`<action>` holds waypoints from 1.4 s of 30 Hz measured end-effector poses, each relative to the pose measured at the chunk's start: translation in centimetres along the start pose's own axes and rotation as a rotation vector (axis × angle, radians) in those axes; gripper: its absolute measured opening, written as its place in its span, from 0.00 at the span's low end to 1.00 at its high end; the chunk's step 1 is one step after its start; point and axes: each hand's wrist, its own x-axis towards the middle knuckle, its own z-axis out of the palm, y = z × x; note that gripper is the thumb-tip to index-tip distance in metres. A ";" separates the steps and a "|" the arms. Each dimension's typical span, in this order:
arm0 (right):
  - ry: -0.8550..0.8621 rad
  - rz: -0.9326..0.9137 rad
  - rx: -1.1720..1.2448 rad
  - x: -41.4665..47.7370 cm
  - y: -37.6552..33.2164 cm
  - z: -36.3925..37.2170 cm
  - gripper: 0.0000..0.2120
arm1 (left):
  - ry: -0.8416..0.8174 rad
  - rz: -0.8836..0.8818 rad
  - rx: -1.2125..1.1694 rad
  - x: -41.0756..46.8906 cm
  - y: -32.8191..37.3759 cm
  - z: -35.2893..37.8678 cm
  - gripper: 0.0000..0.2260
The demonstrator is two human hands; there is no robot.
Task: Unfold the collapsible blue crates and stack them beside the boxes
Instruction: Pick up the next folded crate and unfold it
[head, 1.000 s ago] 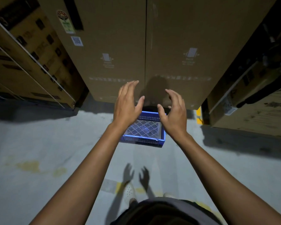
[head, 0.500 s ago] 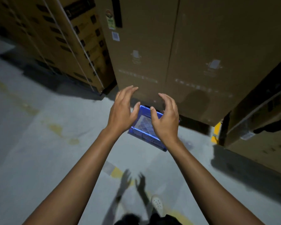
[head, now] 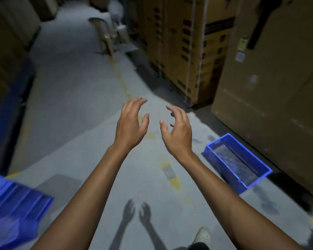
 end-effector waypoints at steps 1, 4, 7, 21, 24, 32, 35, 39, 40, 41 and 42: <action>-0.040 -0.025 0.038 -1.5 -2.3 2.4 0.21 | 0.033 -0.029 0.025 -1.9 -2.0 -3.0 0.17; -0.170 -0.099 0.159 -6.7 -9.3 9.4 0.21 | 0.118 -0.124 0.120 -7.9 -7.5 -11.4 0.16; -0.284 -0.174 0.259 -11.7 -15.8 15.1 0.21 | 0.188 -0.228 0.196 -13.8 -11.7 -18.9 0.15; -0.672 -0.442 0.575 -27.2 -36.5 32.5 0.21 | 0.568 -0.601 0.499 -36.4 -23.1 -40.9 0.06; -0.718 -0.450 0.623 -29.4 -39.2 36.4 0.20 | 0.626 -0.680 0.554 -39.1 -25.9 -43.8 0.12; -0.854 -0.293 0.738 -32.2 -45.5 47.9 0.10 | 0.606 -0.850 0.737 -40.9 -35.3 -51.3 0.24; -0.887 -0.256 0.697 -33.2 -46.9 52.0 0.08 | 0.590 -0.941 0.701 -41.6 -39.0 -53.3 0.22; -0.977 -0.240 0.662 -34.9 -48.3 56.1 0.09 | 0.569 -1.057 0.564 -43.9 -42.0 -53.9 0.10; -1.013 -0.247 0.656 -35.8 -48.8 57.2 0.09 | 0.574 -1.073 0.537 -44.9 -42.7 -54.3 0.07; -1.044 -0.260 0.646 -36.7 -49.4 58.0 0.09 | 0.581 -1.080 0.530 -46.0 -43.2 -54.7 0.05; -1.076 -0.269 0.633 -37.7 -50.0 58.7 0.09 | 0.582 -1.084 0.538 -47.3 -43.7 -55.2 0.06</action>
